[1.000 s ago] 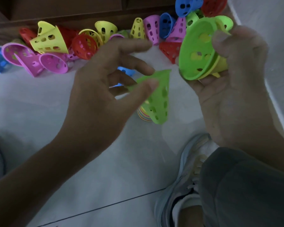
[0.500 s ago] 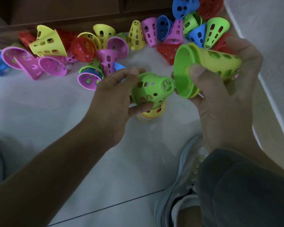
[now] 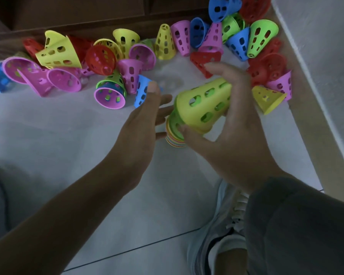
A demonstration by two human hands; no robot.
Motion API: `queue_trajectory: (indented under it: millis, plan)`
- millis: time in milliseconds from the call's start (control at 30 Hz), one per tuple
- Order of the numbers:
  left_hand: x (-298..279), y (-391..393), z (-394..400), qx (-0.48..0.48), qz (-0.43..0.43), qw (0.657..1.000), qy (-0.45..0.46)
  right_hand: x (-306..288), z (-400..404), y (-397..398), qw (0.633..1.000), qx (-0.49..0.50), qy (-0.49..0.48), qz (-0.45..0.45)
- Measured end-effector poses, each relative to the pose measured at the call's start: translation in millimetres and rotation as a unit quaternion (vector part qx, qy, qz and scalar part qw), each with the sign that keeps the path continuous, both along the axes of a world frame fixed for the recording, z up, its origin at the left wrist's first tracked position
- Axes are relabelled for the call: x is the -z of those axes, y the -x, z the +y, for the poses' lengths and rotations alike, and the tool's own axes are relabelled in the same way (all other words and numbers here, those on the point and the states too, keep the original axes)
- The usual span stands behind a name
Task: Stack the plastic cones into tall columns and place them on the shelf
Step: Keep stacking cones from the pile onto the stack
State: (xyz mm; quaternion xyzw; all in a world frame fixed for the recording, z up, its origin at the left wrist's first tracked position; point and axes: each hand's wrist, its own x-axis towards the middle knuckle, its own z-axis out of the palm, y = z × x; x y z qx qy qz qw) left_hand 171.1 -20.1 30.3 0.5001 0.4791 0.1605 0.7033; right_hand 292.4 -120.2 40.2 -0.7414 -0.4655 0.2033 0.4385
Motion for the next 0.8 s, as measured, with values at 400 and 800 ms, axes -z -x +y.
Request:
queue_trajectory:
  millis: [400,800]
  plan:
    - [28.1,13.7,12.2,0.069,0.060,0.983,-0.157,37.7,2.1,-4.9,0.975,-0.138,0.131,-0.118]
    - [32.2,-5.2,49.8,0.109,0.038,0.945,-0.305,19.7,17.3,-78.7,0.980,-0.086,0.104,-0.148]
